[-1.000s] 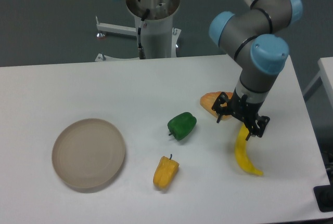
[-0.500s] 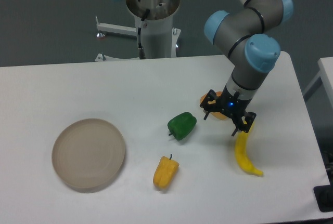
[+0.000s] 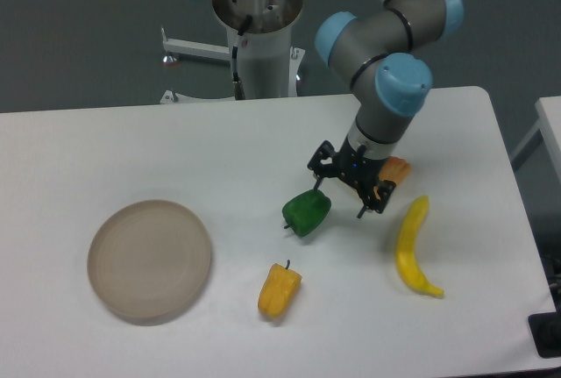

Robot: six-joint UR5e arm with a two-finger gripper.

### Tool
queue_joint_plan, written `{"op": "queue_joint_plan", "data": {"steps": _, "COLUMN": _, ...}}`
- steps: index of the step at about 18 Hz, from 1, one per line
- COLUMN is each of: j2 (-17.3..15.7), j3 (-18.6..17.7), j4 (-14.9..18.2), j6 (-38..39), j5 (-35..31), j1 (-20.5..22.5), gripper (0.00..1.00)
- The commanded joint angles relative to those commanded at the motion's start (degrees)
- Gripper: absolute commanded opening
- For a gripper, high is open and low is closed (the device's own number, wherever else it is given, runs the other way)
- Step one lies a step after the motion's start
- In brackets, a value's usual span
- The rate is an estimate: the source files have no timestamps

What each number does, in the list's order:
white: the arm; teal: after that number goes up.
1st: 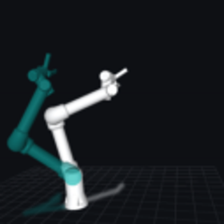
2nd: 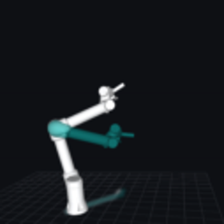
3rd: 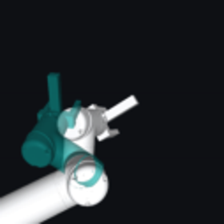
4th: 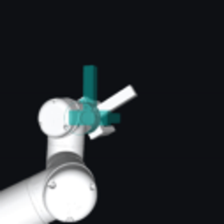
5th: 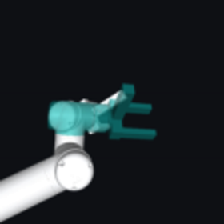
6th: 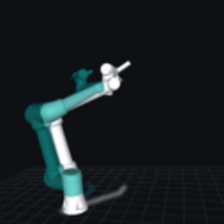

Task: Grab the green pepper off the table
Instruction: 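Move the open gripper over the green bell pepper, then lower the gripper onto the green pepper and close on it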

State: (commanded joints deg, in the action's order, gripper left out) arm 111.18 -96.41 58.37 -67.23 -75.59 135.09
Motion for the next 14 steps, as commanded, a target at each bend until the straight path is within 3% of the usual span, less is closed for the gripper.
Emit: {"op": "queue_joint_plan", "data": {"steps": 14, "j2": 0.18, "j3": -1.85, "j4": -0.45, "j6": -4.66, "j5": -0.26, "j1": -2.11, "gripper": 1.0}}
